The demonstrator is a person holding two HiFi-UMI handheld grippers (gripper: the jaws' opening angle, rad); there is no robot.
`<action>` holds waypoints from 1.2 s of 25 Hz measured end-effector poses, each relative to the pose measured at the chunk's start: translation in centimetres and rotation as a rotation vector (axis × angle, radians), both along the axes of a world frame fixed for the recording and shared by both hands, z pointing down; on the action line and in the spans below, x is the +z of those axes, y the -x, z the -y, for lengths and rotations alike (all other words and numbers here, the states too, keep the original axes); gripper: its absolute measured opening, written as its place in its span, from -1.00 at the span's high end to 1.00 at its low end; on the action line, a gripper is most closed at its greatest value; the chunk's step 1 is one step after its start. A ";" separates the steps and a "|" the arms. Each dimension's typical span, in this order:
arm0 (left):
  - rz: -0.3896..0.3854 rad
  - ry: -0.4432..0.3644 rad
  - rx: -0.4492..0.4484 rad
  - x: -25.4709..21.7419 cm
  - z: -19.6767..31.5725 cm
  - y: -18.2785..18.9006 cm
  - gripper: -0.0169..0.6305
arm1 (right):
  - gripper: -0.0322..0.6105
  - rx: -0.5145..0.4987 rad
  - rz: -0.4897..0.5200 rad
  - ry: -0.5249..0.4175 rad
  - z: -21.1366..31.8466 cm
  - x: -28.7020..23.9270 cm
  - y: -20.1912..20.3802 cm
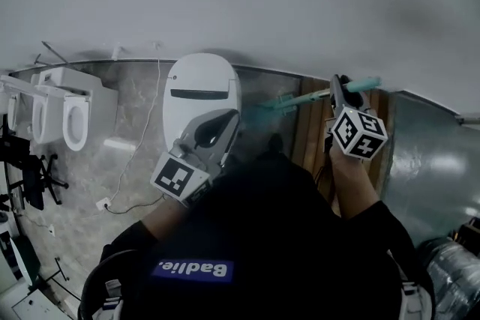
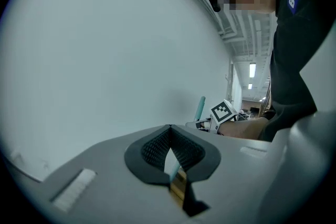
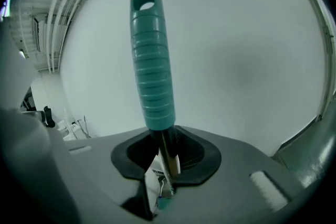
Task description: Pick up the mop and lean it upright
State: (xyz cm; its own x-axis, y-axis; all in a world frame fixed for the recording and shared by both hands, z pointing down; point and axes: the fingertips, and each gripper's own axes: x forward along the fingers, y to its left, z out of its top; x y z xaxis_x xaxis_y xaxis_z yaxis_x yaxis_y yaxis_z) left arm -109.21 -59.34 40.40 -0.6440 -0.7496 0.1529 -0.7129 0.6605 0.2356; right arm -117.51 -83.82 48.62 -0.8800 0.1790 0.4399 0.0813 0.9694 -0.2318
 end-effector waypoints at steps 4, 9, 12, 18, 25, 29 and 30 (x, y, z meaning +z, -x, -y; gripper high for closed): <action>-0.019 0.029 -0.075 1.2 2.7 1.2 0.89 | 0.62 -0.068 -0.066 0.028 1.8 3.5 3.0; -0.047 0.043 -0.148 0.8 3.0 3.5 0.89 | 0.60 -0.106 -0.150 0.058 1.4 6.2 6.3; -0.054 0.053 -0.185 0.8 2.7 4.3 0.89 | 0.58 -0.102 -0.189 0.083 1.6 7.9 7.7; -0.065 0.077 -0.222 0.8 2.0 5.3 0.89 | 0.58 -0.078 -0.250 0.074 2.0 11.3 10.1; -0.086 0.101 -0.235 1.0 2.0 5.6 0.89 | 0.58 -0.063 -0.312 0.055 0.6 14.8 12.7; -0.082 0.114 -0.242 1.2 1.9 5.8 0.89 | 0.60 -0.105 -0.266 -0.005 0.4 15.1 16.0; -0.082 0.116 -0.247 1.1 1.8 5.7 0.89 | 0.61 -0.115 -0.257 -0.017 0.5 15.1 16.7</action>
